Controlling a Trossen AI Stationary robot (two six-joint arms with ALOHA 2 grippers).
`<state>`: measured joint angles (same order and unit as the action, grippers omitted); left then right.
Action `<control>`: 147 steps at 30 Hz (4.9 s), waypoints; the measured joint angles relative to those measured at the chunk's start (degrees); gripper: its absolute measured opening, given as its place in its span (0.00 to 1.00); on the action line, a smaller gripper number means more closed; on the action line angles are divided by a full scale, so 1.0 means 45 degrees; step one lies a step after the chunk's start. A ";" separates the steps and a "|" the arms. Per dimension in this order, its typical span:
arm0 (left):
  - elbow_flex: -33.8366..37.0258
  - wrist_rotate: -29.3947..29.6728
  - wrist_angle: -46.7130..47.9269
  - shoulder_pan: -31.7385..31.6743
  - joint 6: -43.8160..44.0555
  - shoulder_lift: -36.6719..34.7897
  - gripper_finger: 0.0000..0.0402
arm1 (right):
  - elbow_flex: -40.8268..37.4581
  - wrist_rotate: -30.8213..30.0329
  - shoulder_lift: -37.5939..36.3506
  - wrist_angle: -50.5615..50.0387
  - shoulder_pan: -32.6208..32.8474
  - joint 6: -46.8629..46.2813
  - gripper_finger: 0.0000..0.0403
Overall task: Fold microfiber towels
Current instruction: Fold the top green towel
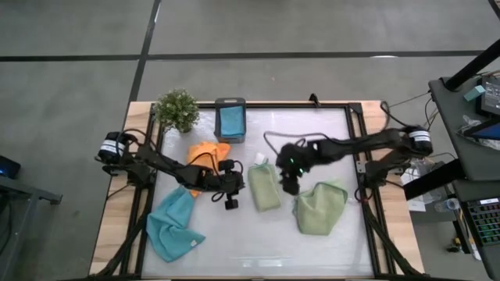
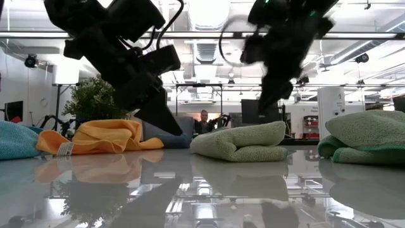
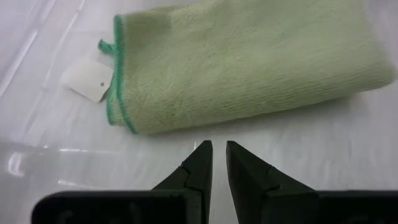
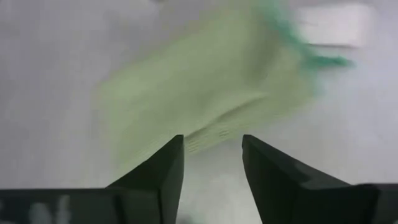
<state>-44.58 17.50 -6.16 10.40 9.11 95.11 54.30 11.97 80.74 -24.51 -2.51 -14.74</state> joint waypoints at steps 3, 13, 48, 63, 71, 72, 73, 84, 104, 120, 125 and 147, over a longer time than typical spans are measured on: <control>0.0000 0.0000 0.0002 0.0045 -0.0001 -0.0010 0.08 | -0.0330 -0.0571 -0.0485 0.0038 0.1393 0.1634 0.38; -0.0005 0.0005 -0.0207 0.0042 -0.0104 -0.0029 0.08 | -0.0485 -0.5960 0.0163 0.1294 0.5203 0.3446 0.34; -0.0096 -0.2157 -0.0759 0.1860 0.1144 0.0141 0.08 | 0.2246 -0.4421 0.2975 0.1358 0.5072 0.0375 0.02; -0.0189 0.0608 -0.6013 0.3979 0.2294 0.3307 0.08 | 0.6344 -0.3298 0.5849 -0.2182 0.5251 -0.0207 0.02; -0.0160 0.2574 -0.6060 0.4020 0.3327 0.3523 0.08 | 0.6417 -0.3215 0.5728 -0.2641 0.5620 0.0189 0.02; -0.0160 0.2574 -0.6055 0.4020 0.3310 0.3521 0.08 | 0.6386 -0.3215 0.5767 -0.2638 0.5649 0.0180 0.02; -0.0160 0.2574 -0.6048 0.4020 0.3287 0.3521 0.08 | 0.6366 -0.3217 0.5819 -0.2575 0.5678 0.0151 0.02; -0.0157 0.2623 -0.5831 0.3976 0.3250 0.3484 0.08 | 0.6257 -0.3327 0.7079 -0.2008 0.5698 0.0072 0.02; -0.0204 0.2658 -0.3052 0.3948 0.2481 0.0686 0.08 | 0.6015 -0.3508 0.4241 -0.3979 0.5689 0.0665 0.42; -0.0199 0.3531 -0.3190 0.3665 0.2396 0.0986 0.08 | 0.0857 -0.6475 0.1805 -0.2361 0.5650 0.2048 0.43; -0.0199 0.3521 -0.3461 0.3631 0.2130 0.0986 0.08 | 0.0339 -0.7638 0.2022 -0.1753 0.5634 0.2515 0.39; -0.0199 0.3290 -0.4609 0.3234 0.1498 0.1074 0.08 | 0.2493 -0.7603 0.1891 -0.5285 0.6581 0.2726 0.02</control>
<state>-45.47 32.30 -26.90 24.95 15.85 99.94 65.52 -22.25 89.25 -48.29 27.11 -2.47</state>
